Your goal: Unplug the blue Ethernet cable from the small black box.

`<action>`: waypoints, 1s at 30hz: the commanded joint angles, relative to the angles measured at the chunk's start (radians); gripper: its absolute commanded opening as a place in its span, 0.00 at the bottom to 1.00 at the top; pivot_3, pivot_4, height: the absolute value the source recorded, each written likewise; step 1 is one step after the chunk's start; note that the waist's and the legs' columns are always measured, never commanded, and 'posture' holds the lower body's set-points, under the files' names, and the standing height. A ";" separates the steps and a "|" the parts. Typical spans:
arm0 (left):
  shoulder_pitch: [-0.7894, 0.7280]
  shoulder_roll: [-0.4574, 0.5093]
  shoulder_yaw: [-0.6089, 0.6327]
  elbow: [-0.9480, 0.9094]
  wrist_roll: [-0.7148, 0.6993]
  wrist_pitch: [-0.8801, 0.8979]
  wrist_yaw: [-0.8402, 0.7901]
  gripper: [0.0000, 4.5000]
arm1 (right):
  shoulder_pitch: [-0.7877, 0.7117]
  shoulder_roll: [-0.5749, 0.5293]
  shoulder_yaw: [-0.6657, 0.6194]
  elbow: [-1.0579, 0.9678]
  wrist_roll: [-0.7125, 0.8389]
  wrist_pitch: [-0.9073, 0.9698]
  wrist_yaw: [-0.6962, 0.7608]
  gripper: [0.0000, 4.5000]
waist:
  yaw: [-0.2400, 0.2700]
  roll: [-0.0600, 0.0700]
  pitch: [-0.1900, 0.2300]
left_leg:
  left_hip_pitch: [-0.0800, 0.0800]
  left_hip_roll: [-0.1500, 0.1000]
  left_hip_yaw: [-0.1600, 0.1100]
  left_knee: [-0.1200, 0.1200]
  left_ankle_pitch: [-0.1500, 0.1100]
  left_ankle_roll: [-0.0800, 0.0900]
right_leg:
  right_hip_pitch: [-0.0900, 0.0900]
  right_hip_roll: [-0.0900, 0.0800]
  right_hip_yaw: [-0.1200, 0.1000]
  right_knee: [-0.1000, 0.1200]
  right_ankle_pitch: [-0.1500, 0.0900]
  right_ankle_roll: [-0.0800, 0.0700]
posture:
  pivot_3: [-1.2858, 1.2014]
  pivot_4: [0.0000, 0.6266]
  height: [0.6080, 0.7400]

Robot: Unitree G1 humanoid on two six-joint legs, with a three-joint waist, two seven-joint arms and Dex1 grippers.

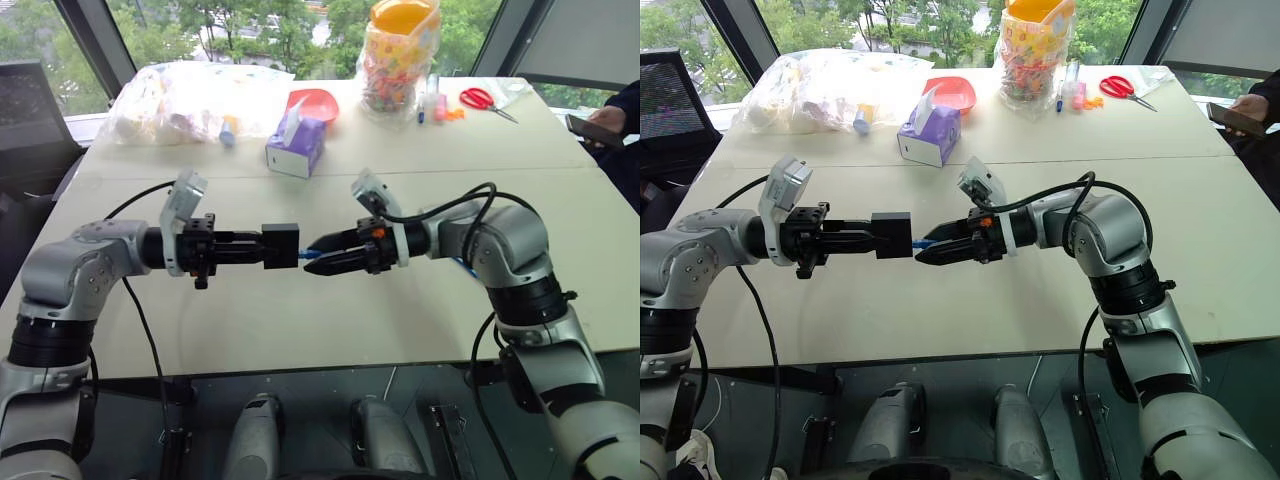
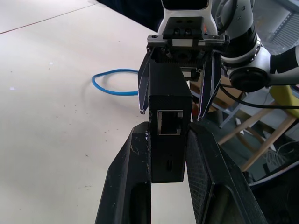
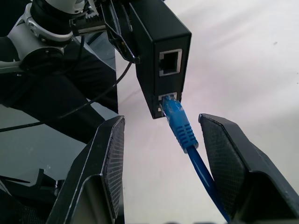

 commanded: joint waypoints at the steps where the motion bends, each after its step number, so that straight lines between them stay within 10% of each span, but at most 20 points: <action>1: -0.018 0.003 0.003 -0.031 -0.006 -0.002 -0.006 0.10 | -0.032 -0.005 -0.005 -0.013 0.020 -0.013 0.011 0.46 | 0.000 0.000 0.000 | 0.000 0.000 0.000 0.000 0.000 0.000 | 0.000 0.000 0.000 0.000 0.000 0.000 | 0.52 0.24 0.96; 6: -0.007 0.006 0.003 -0.042 -0.006 -0.002 -0.006 0.10 | -0.038 -0.004 0.000 -0.010 0.023 -0.012 0.013 0.01 | 0.000 0.000 0.000 | 0.000 0.000 0.000 0.000 0.000 0.000 | 0.000 0.000 0.000 0.000 0.000 0.000 | 0.52 0.24 0.96; 30: 0.015 0.066 0.043 -0.050 -0.026 0.007 -0.026 0.10 | 0.034 -0.116 -0.021 0.077 -0.055 -0.157 0.029 0.01 | 0.000 0.000 0.000 | 0.000 0.000 0.000 0.000 0.000 0.000 | 0.000 0.000 0.000 -0.001 0.000 0.000 | 0.52 0.24 0.96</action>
